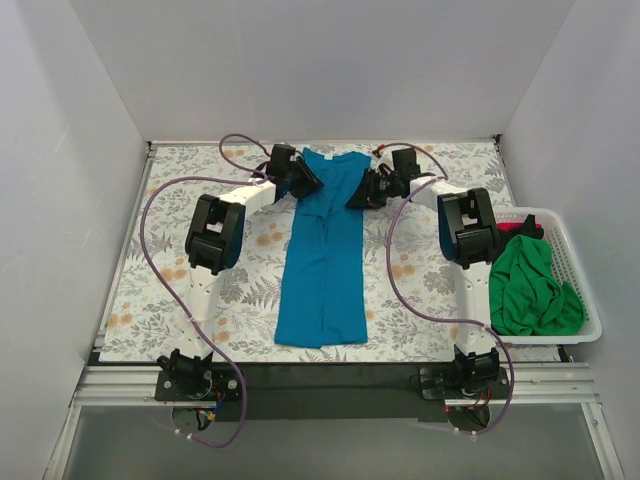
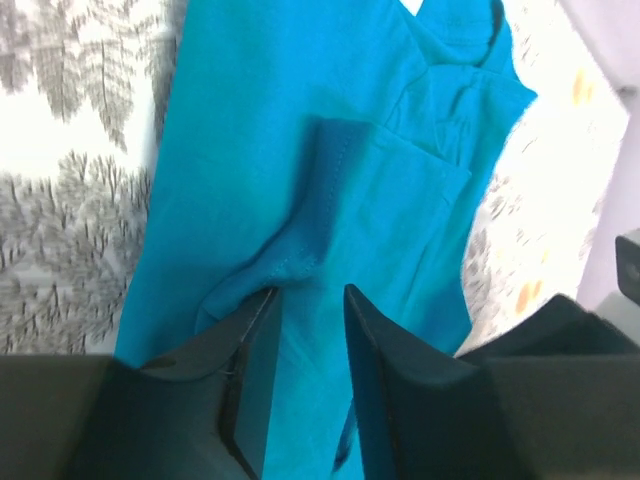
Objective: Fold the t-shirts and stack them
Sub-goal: Fold the tshirt
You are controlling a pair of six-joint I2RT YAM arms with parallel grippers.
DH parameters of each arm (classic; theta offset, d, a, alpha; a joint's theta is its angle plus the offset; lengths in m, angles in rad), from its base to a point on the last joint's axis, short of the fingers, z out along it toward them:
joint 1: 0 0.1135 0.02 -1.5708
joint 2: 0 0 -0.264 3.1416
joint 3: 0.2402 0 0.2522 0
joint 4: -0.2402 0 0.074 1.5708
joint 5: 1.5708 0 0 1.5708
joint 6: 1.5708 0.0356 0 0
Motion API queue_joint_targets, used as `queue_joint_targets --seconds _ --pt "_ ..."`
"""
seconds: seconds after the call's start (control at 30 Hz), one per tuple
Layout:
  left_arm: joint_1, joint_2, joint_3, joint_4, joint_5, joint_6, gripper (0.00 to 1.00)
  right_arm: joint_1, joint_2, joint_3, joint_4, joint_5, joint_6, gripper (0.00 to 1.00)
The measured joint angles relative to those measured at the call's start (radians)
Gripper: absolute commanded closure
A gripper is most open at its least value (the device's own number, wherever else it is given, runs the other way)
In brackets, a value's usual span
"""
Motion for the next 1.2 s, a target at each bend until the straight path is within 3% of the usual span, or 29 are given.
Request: queue_joint_targets --seconds 0.17,0.4,0.53,0.7,0.83,0.97,1.1,1.2 --pt "0.012 0.053 0.080 0.010 0.012 -0.058 0.56 -0.069 0.084 0.148 -0.017 0.018 -0.002 0.62" --pt "0.010 0.069 0.127 0.028 0.022 -0.079 0.27 -0.115 0.069 0.172 -0.087 0.038 -0.060 0.51" --pt "0.010 0.066 0.151 0.017 -0.005 -0.030 0.15 -0.112 -0.031 0.113 -0.170 0.066 -0.103 0.42" --pt "0.014 0.013 0.146 -0.047 -0.062 0.068 0.12 -0.098 -0.273 -0.054 -0.257 0.130 -0.135 0.36" --pt "0.008 -0.171 0.018 -0.124 -0.113 0.129 0.11 -0.074 -0.494 -0.226 -0.337 0.220 -0.175 0.36" --pt "-0.036 -0.484 -0.187 -0.227 -0.208 0.162 0.13 0.002 -0.666 -0.439 -0.421 0.326 -0.201 0.38" --pt "-0.193 -0.796 -0.412 -0.352 -0.304 0.121 0.19 0.109 -0.801 -0.662 -0.496 0.389 -0.191 0.41" --pt "-0.340 -0.928 -0.571 -0.461 -0.312 0.037 0.24 0.180 -0.887 -0.760 -0.535 0.429 -0.161 0.43"
